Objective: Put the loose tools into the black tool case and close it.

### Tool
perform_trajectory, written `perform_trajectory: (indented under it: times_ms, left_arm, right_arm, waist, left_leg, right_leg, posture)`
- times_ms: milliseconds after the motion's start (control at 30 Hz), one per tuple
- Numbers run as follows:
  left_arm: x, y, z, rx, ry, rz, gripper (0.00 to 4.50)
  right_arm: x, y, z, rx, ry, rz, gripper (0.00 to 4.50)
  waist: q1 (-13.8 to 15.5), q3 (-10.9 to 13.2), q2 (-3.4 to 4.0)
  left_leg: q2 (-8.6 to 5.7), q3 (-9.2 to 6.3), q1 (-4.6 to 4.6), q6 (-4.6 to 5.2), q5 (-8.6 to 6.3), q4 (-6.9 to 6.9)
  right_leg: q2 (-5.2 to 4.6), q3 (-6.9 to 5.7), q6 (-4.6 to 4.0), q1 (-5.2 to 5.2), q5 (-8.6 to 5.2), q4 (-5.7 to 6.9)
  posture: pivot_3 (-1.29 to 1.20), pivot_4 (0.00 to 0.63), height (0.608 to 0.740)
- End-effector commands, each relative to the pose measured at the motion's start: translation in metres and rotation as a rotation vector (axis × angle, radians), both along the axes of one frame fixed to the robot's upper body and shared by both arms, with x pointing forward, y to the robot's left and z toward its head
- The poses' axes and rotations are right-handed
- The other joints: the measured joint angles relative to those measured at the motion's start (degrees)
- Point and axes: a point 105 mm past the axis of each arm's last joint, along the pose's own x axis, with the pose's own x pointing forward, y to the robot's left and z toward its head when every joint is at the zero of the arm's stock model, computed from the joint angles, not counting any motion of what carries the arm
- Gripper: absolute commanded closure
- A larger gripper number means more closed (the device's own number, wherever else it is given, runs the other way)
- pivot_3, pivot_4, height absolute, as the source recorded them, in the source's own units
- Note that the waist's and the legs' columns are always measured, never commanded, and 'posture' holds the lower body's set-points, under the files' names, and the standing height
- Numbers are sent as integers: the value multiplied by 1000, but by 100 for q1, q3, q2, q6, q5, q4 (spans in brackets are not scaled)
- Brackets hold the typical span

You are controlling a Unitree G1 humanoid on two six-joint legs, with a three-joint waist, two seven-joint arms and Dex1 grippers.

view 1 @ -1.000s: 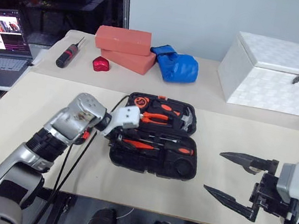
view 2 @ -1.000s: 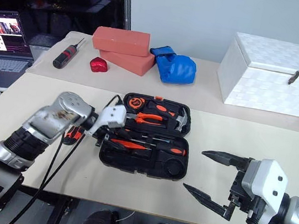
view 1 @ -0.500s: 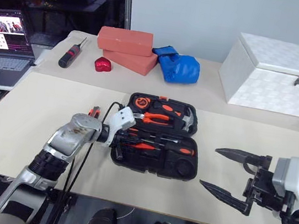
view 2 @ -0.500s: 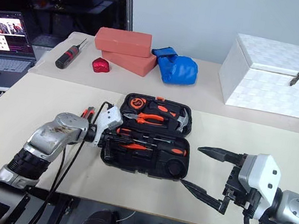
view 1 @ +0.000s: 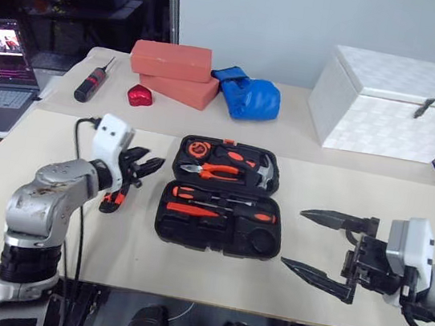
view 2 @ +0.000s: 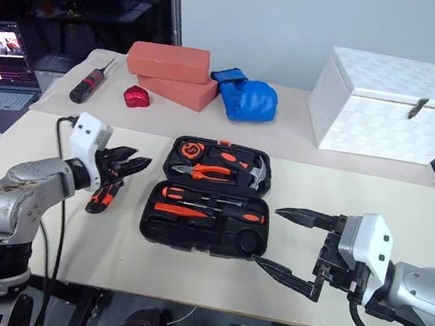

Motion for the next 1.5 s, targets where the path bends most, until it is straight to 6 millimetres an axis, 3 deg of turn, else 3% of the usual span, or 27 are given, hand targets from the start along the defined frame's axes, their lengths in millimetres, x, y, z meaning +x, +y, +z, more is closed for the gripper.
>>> perform_trajectory:
  times_ms: [33, 100, 233, 333, 400, 433, 467, 500, 600, 700, 767, 900, 1067, 1167, 1500]
  left_arm:
    - [5, 7, -5, 71, 30, 208, 551]
    - [4, 9, -25, 85, 120, 265, 551]
    - [3, 13, -47, 67, 204, 310, 551]
    - [3, 14, -50, 49, 209, 309, 1247]
    - [2, 13, -47, 41, 195, 293, 1960]
    - [2, 12, -44, 31, 180, 278, 2168]
    - [3, 10, -33, 20, 128, 236, 2726]
    - [3, 8, -26, 14, 91, 205, 2800]
    - [-3, -16, 16, -27, -77, -85, 2823]
    - [-22, -47, 32, 37, -94, -455, 2823]
    - [-38, -68, 29, 103, -54, -689, 2823]
    - [-55, -100, 12, 267, -4, -980, 2823]
    - [-57, -127, -14, 356, 56, -1111, 2823]
    - [-56, -131, -30, 423, 85, -1151, 2823]
    - [-52, -141, -44, 485, 100, -1235, 2823]
  right_arm:
    - [4, 2, 7, -2, -44, 33, 0]
    - [5, 2, 9, -3, -49, 35, 0]
    - [5, 0, 9, -10, -50, 31, 0]
    - [5, -1, 8, -14, -52, 24, 0]
    - [5, -1, 8, -14, -53, 20, 0]
    - [5, -2, 8, -14, -53, 18, 0]
    - [5, -2, 8, -14, -54, 15, 0]
    - [4, -2, 8, -14, -54, 14, 0]
    - [2, -4, 7, -12, -51, 9, 0]
    - [-4, -9, 6, -13, -31, 3, 0]
    - [-6, -13, 4, -30, -17, -6, 0]
    - [-10, -21, 3, -53, -7, -42, 0]
    - [-18, -29, 2, -72, 19, -82, 0]
    - [-21, -32, 5, -79, 24, -97, 0]
    - [-24, -35, 8, -96, 32, -116, 0]
  waist:
    - [46, 0, -1]
    - [56, 1, -2]
    - [44, 1, -4]
    - [40, -2, 1]
    - [36, -2, 1]
    - [35, -2, 1]
    - [34, -1, 1]
    - [32, -1, 0]
    - [39, 3, -7]
    - [43, 5, -10]
    - [67, 4, -7]
    - [117, -2, 2]
    - [121, -1, 1]
    - [108, -1, 2]
    - [133, -2, 4]
  left_leg:
    - [-2, -1, 2, -27, -16, 1]
    - [-11, -1, -1, -30, -18, 0]
    - [-17, 2, -12, -24, -15, 0]
    - [-14, 0, -9, -16, -10, 0]
    - [-12, 1, -9, -20, -12, 0]
    - [-12, 1, -9, -22, -14, 0]
    - [-14, 2, -9, -25, -15, 0]
    - [-14, 3, -9, -27, -16, 0]
    - [-14, 5, -17, -29, -17, 0]
    - [-9, 5, -27, -31, -18, 0]
    - [-11, 7, -27, -31, -19, -2]
    - [-18, 15, -23, -29, -22, -2]
    - [-15, 11, -28, -26, -20, -2]
    - [-14, 8, -27, -14, -13, -2]
    - [-18, 1, -26, 13, 3, -1]
  right_leg:
    - [0, 0, -18, -1, -10, -10]
    - [-2, 8, -13, 2, -7, -15]
    - [-3, 18, -10, 7, -1, -8]
    - [0, 18, -14, 5, 9, 2]
    - [1, 18, -17, 4, 5, 2]
    - [1, 18, -21, 4, 1, 2]
    - [0, 19, -21, 5, 0, -1]
    - [-1, 19, -21, 5, 0, -3]
    - [-2, 19, -25, -2, 3, -4]
    - [-2, 14, -64, -11, 20, -4]
    - [-2, 15, -64, -9, 19, -7]
    - [-11, 16, -53, -7, 15, -25]
    - [-5, 17, -19, -4, -4, -20]
    - [0, 19, -18, -3, -6, -19]
    - [1, 23, -15, 1, -7, -21]
  posture:
    - [0, 150, 740]
    - [0, 150, 740]
    - [0, 150, 740]
    - [0, 150, 740]
    - [0, 150, 740]
    - [0, 150, 740]
    - [0, 150, 740]
    - [0, 150, 740]
    - [0, 150, 740]
    - [0, 150, 740]
    - [0, 150, 740]
    - [0, 150, 740]
    - [0, 150, 740]
    - [0, 150, 740]
    - [0, 150, 740]
